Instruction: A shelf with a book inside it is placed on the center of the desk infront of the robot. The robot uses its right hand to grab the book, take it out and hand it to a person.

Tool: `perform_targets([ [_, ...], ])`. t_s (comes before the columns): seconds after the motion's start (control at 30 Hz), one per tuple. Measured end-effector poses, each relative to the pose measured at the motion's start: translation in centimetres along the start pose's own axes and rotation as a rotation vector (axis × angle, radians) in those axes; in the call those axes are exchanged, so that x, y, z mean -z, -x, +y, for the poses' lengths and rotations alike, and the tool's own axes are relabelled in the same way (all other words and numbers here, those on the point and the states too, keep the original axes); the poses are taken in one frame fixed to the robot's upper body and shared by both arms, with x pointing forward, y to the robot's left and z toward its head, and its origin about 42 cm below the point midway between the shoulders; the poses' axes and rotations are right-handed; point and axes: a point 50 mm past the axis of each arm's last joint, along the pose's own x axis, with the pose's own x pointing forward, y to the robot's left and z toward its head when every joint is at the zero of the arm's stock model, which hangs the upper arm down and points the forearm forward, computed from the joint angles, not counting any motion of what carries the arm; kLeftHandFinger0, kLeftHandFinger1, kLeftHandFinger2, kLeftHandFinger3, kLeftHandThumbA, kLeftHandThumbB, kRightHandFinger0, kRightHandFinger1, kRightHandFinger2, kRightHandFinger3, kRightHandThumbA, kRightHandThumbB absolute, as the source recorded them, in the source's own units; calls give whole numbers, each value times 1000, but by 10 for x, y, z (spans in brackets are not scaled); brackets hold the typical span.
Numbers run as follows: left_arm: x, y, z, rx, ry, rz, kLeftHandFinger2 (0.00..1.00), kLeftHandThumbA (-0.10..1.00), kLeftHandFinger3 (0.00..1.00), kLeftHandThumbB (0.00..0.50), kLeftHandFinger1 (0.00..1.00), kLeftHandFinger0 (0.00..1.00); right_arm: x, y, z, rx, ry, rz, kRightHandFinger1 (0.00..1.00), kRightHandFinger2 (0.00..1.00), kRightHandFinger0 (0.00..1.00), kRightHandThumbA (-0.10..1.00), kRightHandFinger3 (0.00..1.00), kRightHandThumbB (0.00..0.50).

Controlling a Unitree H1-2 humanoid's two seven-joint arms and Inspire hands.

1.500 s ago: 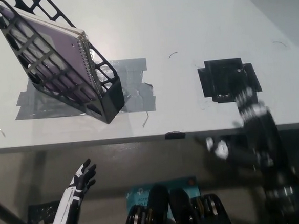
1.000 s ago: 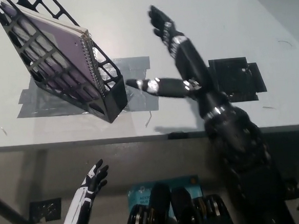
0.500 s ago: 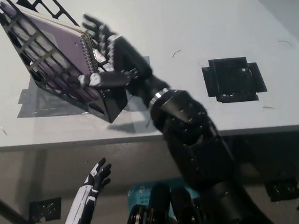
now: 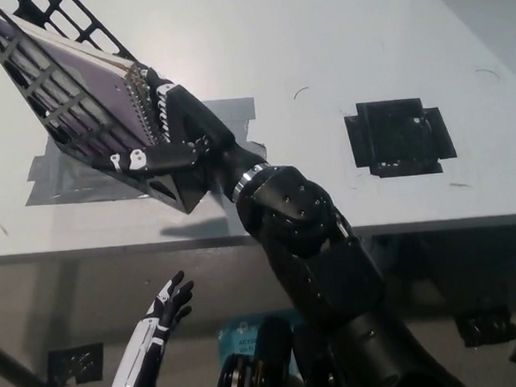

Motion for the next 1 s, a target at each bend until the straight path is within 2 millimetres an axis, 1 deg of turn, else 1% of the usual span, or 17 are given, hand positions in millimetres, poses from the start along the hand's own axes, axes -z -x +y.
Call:
perform_targets([
  [0.13,-2,-3,0,2,-4,-7,1000,997,1000,296,1000,1000,2,-7,0,-7,7,27,1000,1000,1000,1000,1000,324],
  [0.17,-2,-3,0,2,-4,-7,1000,991,1000,306,1000,1000,2,-9,-1,-8,8,33,1000,1000,1000,1000,1000,326],
  [0.23,-2,-3,0,2,-4,-6,1000,990,1000,307,1000,1000,4,-14,-2,-9,8,51,1000,1000,1000,1000,1000,337],
  [0.27,-2,-3,0,2,-4,-6,1000,998,1000,313,1000,1000,3,-16,-3,-9,9,55,1000,1000,1000,1000,1000,350],
  [0.3,-2,-3,0,2,-5,-6,1000,986,1000,338,1000,1000,3,-17,-3,-9,9,56,1000,1000,1000,1000,1000,344],
  [0.33,-2,-3,0,2,-7,-6,1000,982,1000,340,1000,1000,1,-22,-4,-9,11,64,1000,1000,1000,1000,1000,344],
  [0.37,-2,-3,0,2,-7,-7,1000,979,1000,334,1000,1000,1,-24,-5,-8,11,70,1000,1000,1000,1000,1000,330],
  [0.43,-2,-3,0,2,-7,-7,1000,992,1000,310,1000,1000,1,-27,-7,-5,11,80,1000,1000,1000,1000,1000,327],
  [0.47,-3,-4,0,3,-8,-8,1000,993,1000,308,1000,1000,-1,-30,-8,-3,10,84,1000,1000,1000,1000,1000,326],
  [0.5,-3,-4,0,3,-9,-9,1000,1000,1000,306,1000,1000,-2,-31,-9,-1,10,85,1000,1000,1000,1000,1000,309],
  [0.53,-3,-5,0,3,-10,-10,1000,1000,1000,306,1000,1000,-2,-32,-10,1,9,87,1000,1000,1000,1000,1000,306],
  [0.57,-4,-5,0,4,-12,-12,1000,1000,1000,310,1000,1000,-2,-33,-11,4,7,87,1000,1000,1000,1000,1000,317],
  [0.73,-6,-9,0,7,-21,-20,1000,1000,1000,311,1000,1000,-2,-38,-14,13,-2,99,1000,1000,1000,1000,1000,338],
  [0.83,-6,-9,0,9,-28,-20,1000,1000,1000,314,1000,1000,-2,-38,-15,15,-6,96,1000,1000,1000,1000,1000,324],
  [0.9,-6,-9,0,9,-30,-18,1000,1000,1000,305,1000,1000,-2,-38,-15,15,-11,96,1000,1000,1000,1000,1000,321],
  [0.93,-6,-9,0,10,-32,-17,1000,1000,1000,316,1000,1000,-1,-38,-15,16,-12,97,1000,1000,1000,1000,1000,337],
  [1.0,-6,-9,0,10,-34,-17,1000,1000,1000,313,1000,1000,0,-38,-15,16,-14,100,1000,1000,1000,1000,1000,343],
])
